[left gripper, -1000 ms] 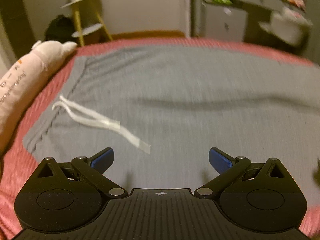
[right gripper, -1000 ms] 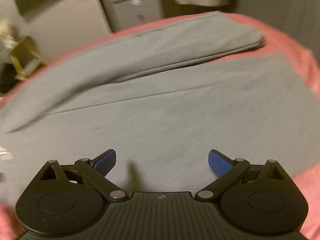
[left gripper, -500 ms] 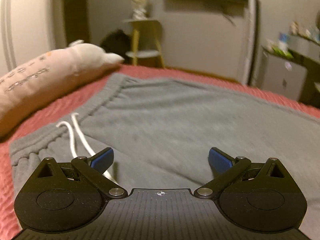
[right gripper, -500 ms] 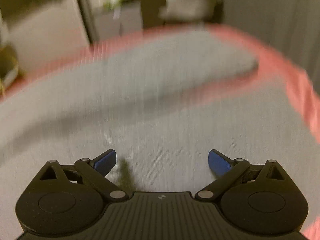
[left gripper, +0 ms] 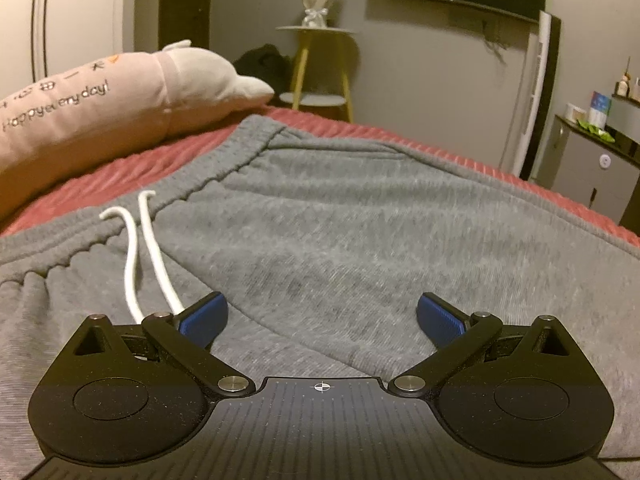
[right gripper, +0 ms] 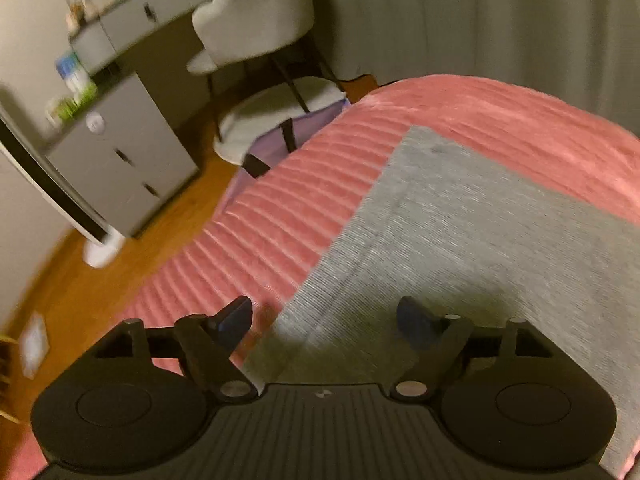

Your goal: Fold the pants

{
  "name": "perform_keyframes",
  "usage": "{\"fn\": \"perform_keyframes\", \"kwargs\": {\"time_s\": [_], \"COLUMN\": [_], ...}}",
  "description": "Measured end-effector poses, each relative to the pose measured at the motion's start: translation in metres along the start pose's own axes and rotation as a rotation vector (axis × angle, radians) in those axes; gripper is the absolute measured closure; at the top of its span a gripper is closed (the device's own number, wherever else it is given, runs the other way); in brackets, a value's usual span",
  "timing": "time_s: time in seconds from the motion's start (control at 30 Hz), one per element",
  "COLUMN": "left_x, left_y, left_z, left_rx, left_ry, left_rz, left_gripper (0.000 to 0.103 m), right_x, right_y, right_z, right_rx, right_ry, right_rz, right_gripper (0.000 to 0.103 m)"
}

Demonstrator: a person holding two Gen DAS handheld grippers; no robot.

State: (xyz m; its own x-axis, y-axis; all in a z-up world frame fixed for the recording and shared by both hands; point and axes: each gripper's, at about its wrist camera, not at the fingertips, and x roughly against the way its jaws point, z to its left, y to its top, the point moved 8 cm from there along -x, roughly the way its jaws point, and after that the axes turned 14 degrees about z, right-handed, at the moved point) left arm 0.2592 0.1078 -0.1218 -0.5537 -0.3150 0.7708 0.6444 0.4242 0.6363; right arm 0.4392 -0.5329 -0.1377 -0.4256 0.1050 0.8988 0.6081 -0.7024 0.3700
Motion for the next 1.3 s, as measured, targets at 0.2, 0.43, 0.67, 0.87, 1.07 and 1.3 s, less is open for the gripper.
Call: {"fn": "perform_keyframes", "kwargs": {"time_s": [0.2,0.43,0.67,0.87,1.07,1.3], "left_x": [-0.004,0.012,0.052,0.01,-0.058,-0.093], "left_y": [0.001,0.014,0.049,0.088,0.104,0.12], "left_z": [0.004,0.019,0.014,-0.002,-0.016,-0.025], "left_rx": [0.025,0.09,0.045,0.157,0.188,0.212], "left_ry": [-0.037,-0.147,-0.362,-0.566,-0.501,-0.505], "left_rz": [0.02,-0.013,-0.073,0.216,0.418,0.508], "left_gripper": [0.0,0.0,0.014,0.024,0.042,0.086], "right_x": [0.0,0.109,0.172,0.114,0.106,0.106], "right_y": [0.001,-0.04,-0.168,-0.214,-0.199,-0.191], "right_z": [0.001,-0.062,-0.207,-0.265,-0.264,-0.275], "right_rx": [0.077,0.075,0.022,-0.117,-0.222,-0.347], "right_ry": [-0.144,0.129,0.251,0.328,0.42,0.5], "right_rz": [-0.055,-0.197,-0.279,-0.087,-0.071,-0.062], "right_gripper": [0.096,0.097,0.097,0.095,0.069,0.068]}}
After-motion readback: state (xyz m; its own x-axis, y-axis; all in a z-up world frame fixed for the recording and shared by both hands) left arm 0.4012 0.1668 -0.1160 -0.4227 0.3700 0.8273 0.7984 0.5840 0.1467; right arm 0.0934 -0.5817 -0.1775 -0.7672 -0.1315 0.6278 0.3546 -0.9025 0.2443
